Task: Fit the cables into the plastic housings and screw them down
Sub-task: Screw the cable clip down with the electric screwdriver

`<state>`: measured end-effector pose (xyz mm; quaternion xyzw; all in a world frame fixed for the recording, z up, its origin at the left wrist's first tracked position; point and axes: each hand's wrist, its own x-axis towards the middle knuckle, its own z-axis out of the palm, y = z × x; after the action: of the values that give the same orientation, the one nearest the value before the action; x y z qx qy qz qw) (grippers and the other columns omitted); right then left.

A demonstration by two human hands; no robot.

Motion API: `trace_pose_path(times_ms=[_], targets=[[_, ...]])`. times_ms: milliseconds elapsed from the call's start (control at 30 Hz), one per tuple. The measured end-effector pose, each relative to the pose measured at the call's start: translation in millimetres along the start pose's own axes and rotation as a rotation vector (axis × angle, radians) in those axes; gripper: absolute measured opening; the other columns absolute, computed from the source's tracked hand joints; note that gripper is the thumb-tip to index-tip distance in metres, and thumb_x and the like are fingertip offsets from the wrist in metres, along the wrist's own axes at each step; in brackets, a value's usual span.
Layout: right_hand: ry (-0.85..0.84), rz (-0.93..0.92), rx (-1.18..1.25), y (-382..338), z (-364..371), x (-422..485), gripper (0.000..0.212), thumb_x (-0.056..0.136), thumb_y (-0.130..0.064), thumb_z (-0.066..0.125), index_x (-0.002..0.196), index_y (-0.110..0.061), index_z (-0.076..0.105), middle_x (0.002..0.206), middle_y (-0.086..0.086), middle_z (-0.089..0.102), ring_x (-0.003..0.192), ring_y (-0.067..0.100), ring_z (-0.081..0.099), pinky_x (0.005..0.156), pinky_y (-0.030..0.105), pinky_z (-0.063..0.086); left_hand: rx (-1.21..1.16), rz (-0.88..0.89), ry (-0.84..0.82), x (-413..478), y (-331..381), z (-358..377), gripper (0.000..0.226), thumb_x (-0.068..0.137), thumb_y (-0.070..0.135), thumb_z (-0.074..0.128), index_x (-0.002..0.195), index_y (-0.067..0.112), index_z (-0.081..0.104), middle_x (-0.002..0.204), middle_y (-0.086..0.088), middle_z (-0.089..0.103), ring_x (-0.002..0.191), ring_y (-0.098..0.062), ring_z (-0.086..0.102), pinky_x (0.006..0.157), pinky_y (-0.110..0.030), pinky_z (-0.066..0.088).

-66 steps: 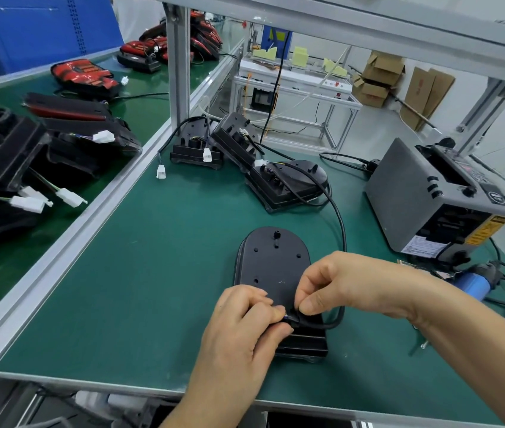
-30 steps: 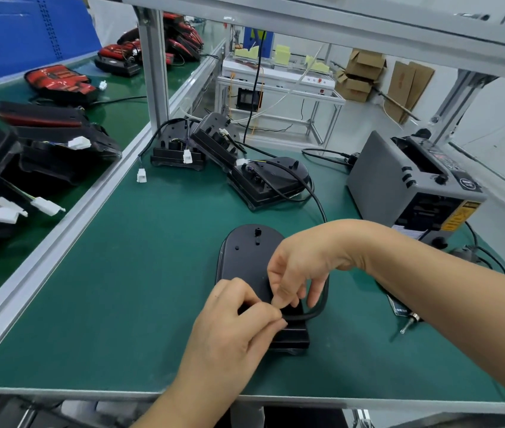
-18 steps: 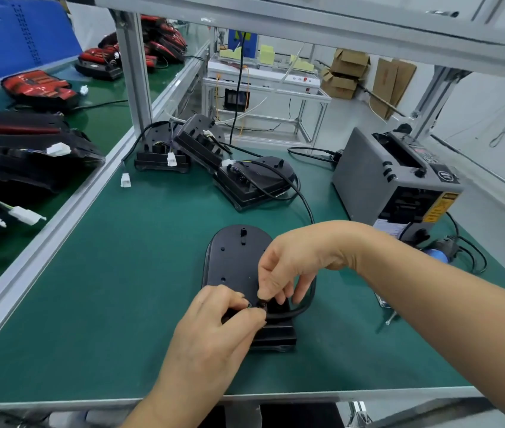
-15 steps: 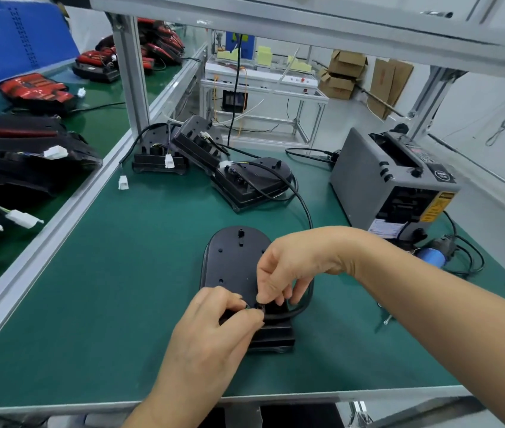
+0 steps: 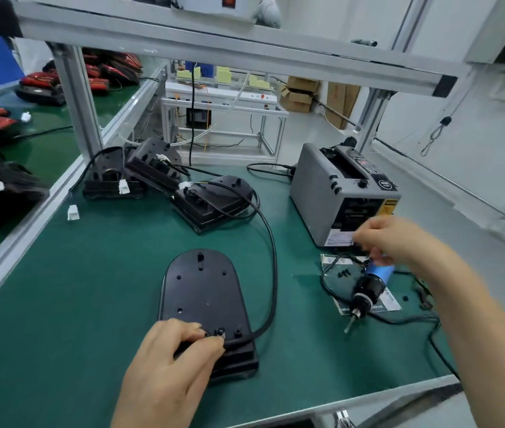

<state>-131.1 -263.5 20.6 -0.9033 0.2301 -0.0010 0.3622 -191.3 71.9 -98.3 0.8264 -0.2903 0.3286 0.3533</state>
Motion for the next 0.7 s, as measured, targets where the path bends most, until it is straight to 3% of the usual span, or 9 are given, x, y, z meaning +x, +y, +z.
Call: trace_pose_path(times_ms=[100, 200, 367, 467, 600, 700], targets=[[0.054, 0.239, -0.149, 46.9, -25.1, 16.1, 0.033, 0.089, -0.031, 0.063, 0.076, -0.003, 0.052, 0.059, 0.008, 0.048, 0.052, 0.021, 0.046, 0.058, 0.029, 0.046, 0.007, -0.006, -0.007, 0.6, -0.2, 0.3, 0.011, 0.084, 0.035, 0.054, 0.091, 0.031, 0.061, 0.087, 0.011, 0.047, 0.085, -0.008, 0.052, 0.058, -0.029, 0.050], [0.030, 0.381, 0.063, 71.0, -18.7, 25.4, 0.048, 0.083, -0.044, 0.068, 0.088, 0.002, 0.055, 0.061, 0.009, 0.052, 0.051, 0.022, 0.051, 0.054, 0.027, 0.048, 0.018, -0.016, -0.008, 1.3, 1.1, 0.2, 0.011, 0.083, 0.036, 0.054, 0.091, 0.033, 0.061, 0.087, 0.012, 0.047, 0.085, -0.008, 0.051, 0.058, -0.028, 0.049], [-0.073, 0.506, 0.220, 74.0, -2.6, 31.8, 0.069, 0.068, -0.056, 0.076, 0.097, 0.002, 0.053, 0.086, 0.020, 0.068, 0.067, 0.029, 0.068, 0.056, 0.031, 0.056, 0.012, 0.007, 0.001, 0.2, 1.4, 0.9, 0.009, 0.084, 0.033, 0.056, 0.091, 0.031, 0.061, 0.086, 0.010, 0.047, 0.084, -0.010, 0.053, 0.060, -0.029, 0.050], [-0.080, 0.507, 0.252, 75.0, -3.8, 33.9, 0.061, 0.070, -0.049, 0.078, 0.102, 0.000, 0.057, 0.074, 0.020, 0.070, 0.052, 0.027, 0.067, 0.047, 0.027, 0.054, 0.014, -0.010, 0.000, 0.4, 1.4, 0.5, 0.009, 0.084, 0.033, 0.056, 0.091, 0.031, 0.060, 0.087, 0.011, 0.047, 0.084, -0.010, 0.053, 0.058, -0.030, 0.050], [-0.051, 0.488, 0.341, 86.5, -5.4, 27.0, 0.054, 0.077, -0.040, 0.074, 0.109, -0.001, 0.056, 0.077, 0.019, 0.066, 0.054, 0.027, 0.063, 0.051, 0.028, 0.054, 0.003, -0.003, 0.000, 0.7, 2.0, -0.2, 0.008, 0.084, 0.033, 0.056, 0.091, 0.032, 0.060, 0.086, 0.011, 0.047, 0.084, -0.010, 0.054, 0.057, -0.031, 0.051], [-0.017, 0.473, 0.484, 93.8, -5.8, 18.6, 0.051, 0.076, -0.039, 0.073, 0.107, -0.002, 0.056, 0.064, 0.013, 0.064, 0.049, 0.023, 0.064, 0.046, 0.026, 0.052, -0.001, -0.013, 0.000, 0.6, 2.3, -0.8, 0.009, 0.083, 0.033, 0.056, 0.091, 0.032, 0.060, 0.086, 0.012, 0.047, 0.084, -0.010, 0.054, 0.056, -0.031, 0.051]])
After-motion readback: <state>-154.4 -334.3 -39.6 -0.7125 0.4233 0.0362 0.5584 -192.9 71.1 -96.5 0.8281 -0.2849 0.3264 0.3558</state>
